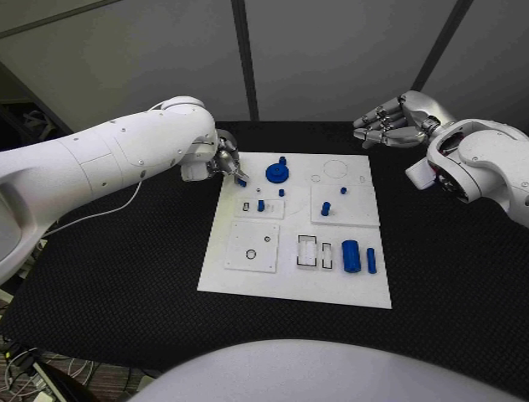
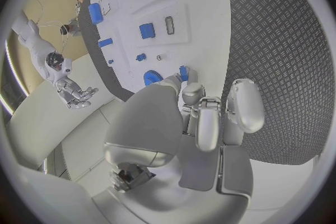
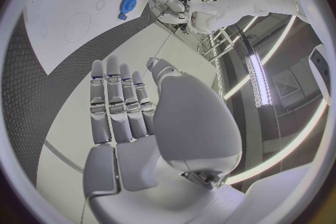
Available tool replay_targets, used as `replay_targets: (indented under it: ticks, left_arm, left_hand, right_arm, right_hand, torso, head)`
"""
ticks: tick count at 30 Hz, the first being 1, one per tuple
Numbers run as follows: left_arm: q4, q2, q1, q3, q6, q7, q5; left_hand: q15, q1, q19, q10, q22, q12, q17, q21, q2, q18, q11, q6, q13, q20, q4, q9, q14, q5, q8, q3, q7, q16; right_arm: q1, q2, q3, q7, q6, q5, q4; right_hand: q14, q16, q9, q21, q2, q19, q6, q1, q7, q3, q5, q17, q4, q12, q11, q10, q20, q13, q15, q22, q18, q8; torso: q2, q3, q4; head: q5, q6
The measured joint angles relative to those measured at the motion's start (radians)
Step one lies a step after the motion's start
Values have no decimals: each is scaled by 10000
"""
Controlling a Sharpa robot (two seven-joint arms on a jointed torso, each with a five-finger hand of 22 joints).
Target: Assemble the parts on the task board
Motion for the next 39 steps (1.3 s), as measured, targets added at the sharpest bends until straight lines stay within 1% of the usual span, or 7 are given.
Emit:
replay_targets:
  ticks: [5,13,18,19,21,29,39]
  left_arm:
    - [634,-429,-2,9,-234,2,164]
    - [2057,-1178,3,11,-651,-55,297]
    - [2763,-1548,-1,11,-936,-144,270]
    - [2870,-1602,-10,10,-998,-166,254]
    - [3077,-1699,-50,5,-1143,-217,193]
    - [3586,-1926,-242,-9,-1578,-425,-176]
    - [3788,-1938,-418,-28,-1826,-614,-679]
  left_hand:
    - [0,-110,0,100,0,0,0,-39,-186,0,0,0,65,0,46,76,0,-1,51,238,0,0]
    - [0,-175,0,190,0,53,0,-39,-250,0,-19,0,114,0,23,148,0,-27,131,439,0,0]
    - [-32,-229,1,299,0,154,0,-39,-304,0,-23,0,207,0,93,151,33,-28,216,590,0,0]
    - [-35,-293,25,318,0,171,0,-39,-368,0,-41,2,245,-24,77,151,35,-28,243,606,-2,0]
    - [-35,-294,39,331,0,215,0,-39,-369,0,-52,22,277,-38,23,152,35,-40,244,715,-21,0]
    - [-34,-386,39,434,0,268,-1,-39,-461,0,-50,38,359,-37,75,153,35,-75,311,828,-37,38]
    - [-34,-453,74,547,-1,382,0,-39,-528,0,-58,38,462,-73,21,153,35,-77,405,991,-38,37]
  right_arm:
    - [-1,-19,0,-3,1,0,-12]
    - [-1,-26,0,-8,4,0,-50]
    - [-1,-28,0,-13,8,0,-62]
    - [-1,-28,0,-14,8,0,-62]
    - [-1,-30,-1,-15,9,0,-67]
    - [-1,-30,-1,-19,15,0,-71]
    - [-1,-17,-1,-23,28,0,-84]
  right_hand:
    - [0,0,0,0,0,0,0,0,0,0,0,1,0,0,0,0,0,0,0,1,0,0]
    - [0,0,0,0,0,0,0,0,0,0,0,0,0,0,0,0,0,0,0,1,-1,0]
    - [0,0,0,0,0,0,0,0,0,0,0,0,0,0,0,0,0,0,0,2,1,0]
    - [0,0,0,0,0,0,0,0,0,0,0,1,0,0,0,0,0,0,0,2,0,0]
    - [0,0,0,0,0,0,0,0,0,0,0,0,0,0,0,0,0,0,0,2,0,0]
    - [0,0,0,0,0,0,0,0,0,-23,0,1,23,0,0,0,0,-3,0,-10,0,0]
    - [0,0,0,0,0,0,0,0,0,-23,0,1,23,0,0,0,0,-8,0,-10,0,0]
  torso:
    - [-16,1,12]
    - [-29,1,29]
    - [-29,1,32]
    - [-29,0,33]
    - [-29,0,35]
    - [-26,-2,35]
    - [-18,-3,23]
  head:
    - [-1,-29]
    - [22,-58]
    - [41,-80]
    - [47,-81]
    - [61,-91]
    - [93,-117]
    - [117,-143]
